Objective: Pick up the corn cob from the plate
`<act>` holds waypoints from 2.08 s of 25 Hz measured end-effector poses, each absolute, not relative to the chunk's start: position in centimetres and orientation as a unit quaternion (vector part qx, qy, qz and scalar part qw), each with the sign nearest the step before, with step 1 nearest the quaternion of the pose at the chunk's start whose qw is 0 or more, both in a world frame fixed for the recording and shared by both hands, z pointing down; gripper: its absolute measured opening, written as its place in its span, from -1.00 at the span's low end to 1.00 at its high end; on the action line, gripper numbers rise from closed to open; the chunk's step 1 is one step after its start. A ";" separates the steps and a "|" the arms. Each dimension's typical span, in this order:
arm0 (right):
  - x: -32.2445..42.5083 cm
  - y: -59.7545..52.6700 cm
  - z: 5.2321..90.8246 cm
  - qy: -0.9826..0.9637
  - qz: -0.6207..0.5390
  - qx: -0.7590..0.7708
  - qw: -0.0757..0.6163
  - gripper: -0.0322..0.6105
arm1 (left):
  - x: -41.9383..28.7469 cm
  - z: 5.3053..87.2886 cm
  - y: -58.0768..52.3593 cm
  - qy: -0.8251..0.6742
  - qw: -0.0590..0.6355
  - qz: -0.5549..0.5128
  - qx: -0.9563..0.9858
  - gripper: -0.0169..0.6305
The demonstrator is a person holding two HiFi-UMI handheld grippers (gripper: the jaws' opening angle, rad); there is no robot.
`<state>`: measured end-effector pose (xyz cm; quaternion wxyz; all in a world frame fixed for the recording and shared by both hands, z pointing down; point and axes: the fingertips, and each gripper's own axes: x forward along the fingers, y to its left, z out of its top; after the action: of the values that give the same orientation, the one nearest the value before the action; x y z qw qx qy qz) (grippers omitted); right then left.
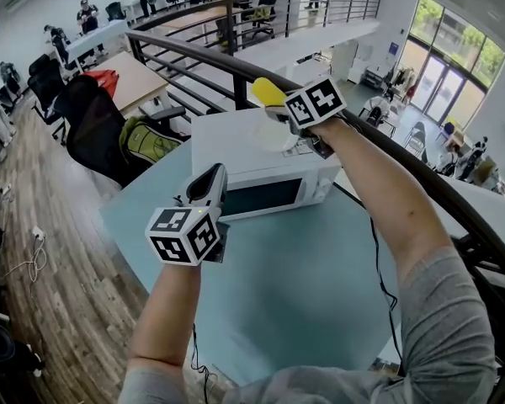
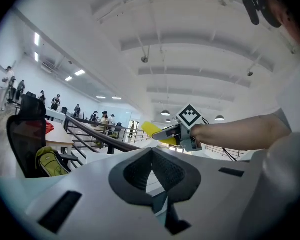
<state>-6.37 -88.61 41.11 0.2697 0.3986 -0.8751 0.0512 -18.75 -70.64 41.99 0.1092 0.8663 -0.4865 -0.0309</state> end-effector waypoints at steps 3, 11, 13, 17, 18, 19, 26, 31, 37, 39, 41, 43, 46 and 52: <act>-6.6 -86.2 38.0 -0.877 0.042 0.403 0.257 -0.12 | -19.3 39.5 -68.9 -0.486 0.105 -0.041 0.867 -0.91; -7.0 -79.3 30.5 -0.880 0.017 0.413 0.235 -0.12 | -20.0 32.4 -64.5 -0.474 0.076 -0.064 0.875 -0.92; -6.9 -77.3 28.2 -0.879 0.010 0.420 0.227 -0.12 | -19.9 30.2 -63.2 -0.466 0.068 -0.073 0.879 -0.91; -5.9 -72.4 25.0 -0.875 0.002 0.431 0.219 -0.12 | -19.2 27.2 -59.6 -0.447 0.054 -0.080 0.889 -0.91; -5.6 -70.9 24.5 -0.875 0.001 0.432 0.217 -0.12 | -19.0 26.7 -58.4 -0.445 0.050 -0.078 0.891 -0.91; -5.3 -69.5 24.0 -0.876 -0.001 0.432 0.214 -0.12 | -18.8 26.2 -57.2 -0.443 0.045 -0.075 0.892 -0.91; -2.1 -59.8 20.1 -0.885 -0.010 0.428 0.182 -0.12 | -17.7 23.6 -47.7 -0.464 0.029 -0.063 0.883 -0.91; 2.7 -53.1 20.7 -0.897 -0.018 0.406 0.172 -0.12 | -13.6 25.3 -39.7 -0.485 0.035 -0.056 0.872 -0.91; 6.8 -46.4 20.1 -0.910 -0.035 0.381 0.159 -0.12 | -10.4 26.8 -31.2 -0.513 0.026 -0.019 0.858 -0.91; 7.6 -45.0 20.0 -0.914 -0.036 0.374 0.150 -0.12 | -10.1 27.0 -29.1 -0.523 0.022 -0.007 0.852 -0.91; 8.1 -43.8 20.3 -0.918 -0.036 0.368 0.146 -0.12 | -9.9 27.3 -27.3 -0.530 0.019 0.000 0.848 -0.91; 8.4 -42.7 21.3 -0.920 -0.034 0.362 0.147 -0.12 | -9.6 27.8 -25.7 -0.531 0.019 0.003 0.847 -0.91; 9.1 -40.9 22.7 -0.921 -0.026 0.359 0.149 -0.12 | -9.3 28.1 -23.8 -0.526 0.020 0.004 0.850 -0.91; 9.2 -37.3 23.9 -0.917 0.001 0.372 0.147 -0.12 | -9.1 28.0 -22.0 -0.487 0.019 -0.004 0.873 -0.92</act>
<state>9.21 -37.32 23.91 0.1472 0.3717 -0.9166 0.0009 -9.13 -21.95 27.96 0.0192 0.8732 -0.4869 -0.0040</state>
